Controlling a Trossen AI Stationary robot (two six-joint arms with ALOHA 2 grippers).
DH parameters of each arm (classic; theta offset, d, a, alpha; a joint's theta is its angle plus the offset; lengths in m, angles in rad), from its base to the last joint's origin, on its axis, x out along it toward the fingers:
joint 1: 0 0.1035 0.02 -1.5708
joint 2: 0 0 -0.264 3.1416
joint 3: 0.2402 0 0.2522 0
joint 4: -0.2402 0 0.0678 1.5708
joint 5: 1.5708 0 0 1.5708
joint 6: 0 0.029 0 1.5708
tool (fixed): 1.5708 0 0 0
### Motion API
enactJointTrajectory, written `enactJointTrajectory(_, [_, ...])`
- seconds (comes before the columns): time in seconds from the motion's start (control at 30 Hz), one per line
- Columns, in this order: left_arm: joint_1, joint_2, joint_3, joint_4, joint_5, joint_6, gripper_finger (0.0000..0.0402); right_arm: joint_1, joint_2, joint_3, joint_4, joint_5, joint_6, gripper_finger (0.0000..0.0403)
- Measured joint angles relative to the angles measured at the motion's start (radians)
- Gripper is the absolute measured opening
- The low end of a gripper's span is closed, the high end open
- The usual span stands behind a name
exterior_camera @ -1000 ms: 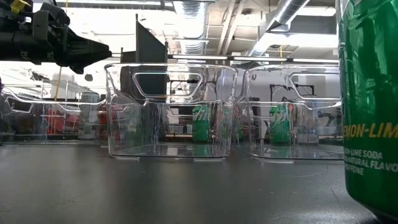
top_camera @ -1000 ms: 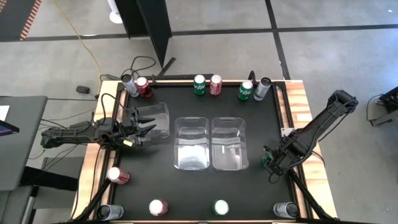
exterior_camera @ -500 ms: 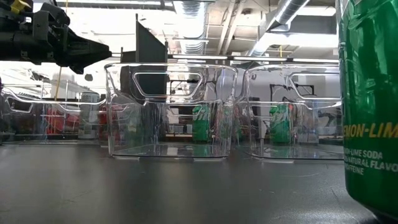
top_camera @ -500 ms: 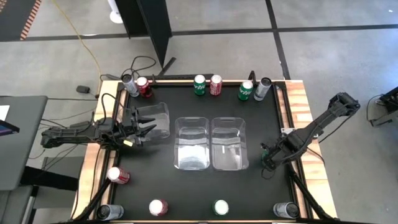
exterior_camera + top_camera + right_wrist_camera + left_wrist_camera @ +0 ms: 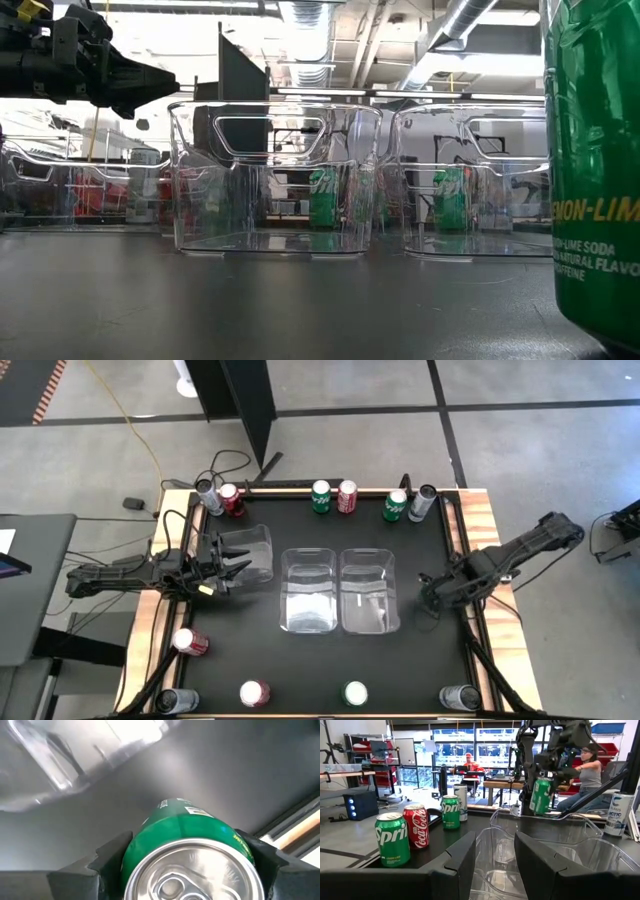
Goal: Sort soda cans
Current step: Put the middle right green soda can into the right transparent bin
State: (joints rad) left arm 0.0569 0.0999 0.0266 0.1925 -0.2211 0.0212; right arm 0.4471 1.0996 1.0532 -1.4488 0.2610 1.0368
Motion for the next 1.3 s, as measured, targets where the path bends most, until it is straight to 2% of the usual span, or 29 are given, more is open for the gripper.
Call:
enactJointTrajectory(0.27, [0.0,0.0,0.0,0.0,0.0,-0.003,0.0132,-0.141,0.002,0.161,-0.012,0.078,-0.241,0.0301])
enactJointTrajectory(0.47, [0.0,0.0,0.0,0.001,0.0,-0.01,0.0132,-0.272,0.038,0.272,0.046,0.081,-0.474,0.0301])
enactJointTrajectory(0.6, [0.0,0.0,0.0,0.001,0.0,-0.018,0.0132,-0.342,0.116,0.357,0.058,0.078,-0.627,0.0301])
enactJointTrajectory(0.87, [0.0,0.0,0.0,0.001,0.0,-0.018,0.0132,-0.421,0.332,0.472,0.138,0.0,-0.895,0.0301])
enactJointTrajectory(1.07, [0.0,0.0,0.0,0.001,0.0,-0.019,0.0132,-0.446,0.448,0.516,0.206,-0.04,-1.021,0.0301])
enactJointTrajectory(1.3, [0.0,0.0,0.0,0.001,0.0,-0.03,0.0132,-0.463,0.547,0.654,0.218,-0.083,-1.117,0.0301])
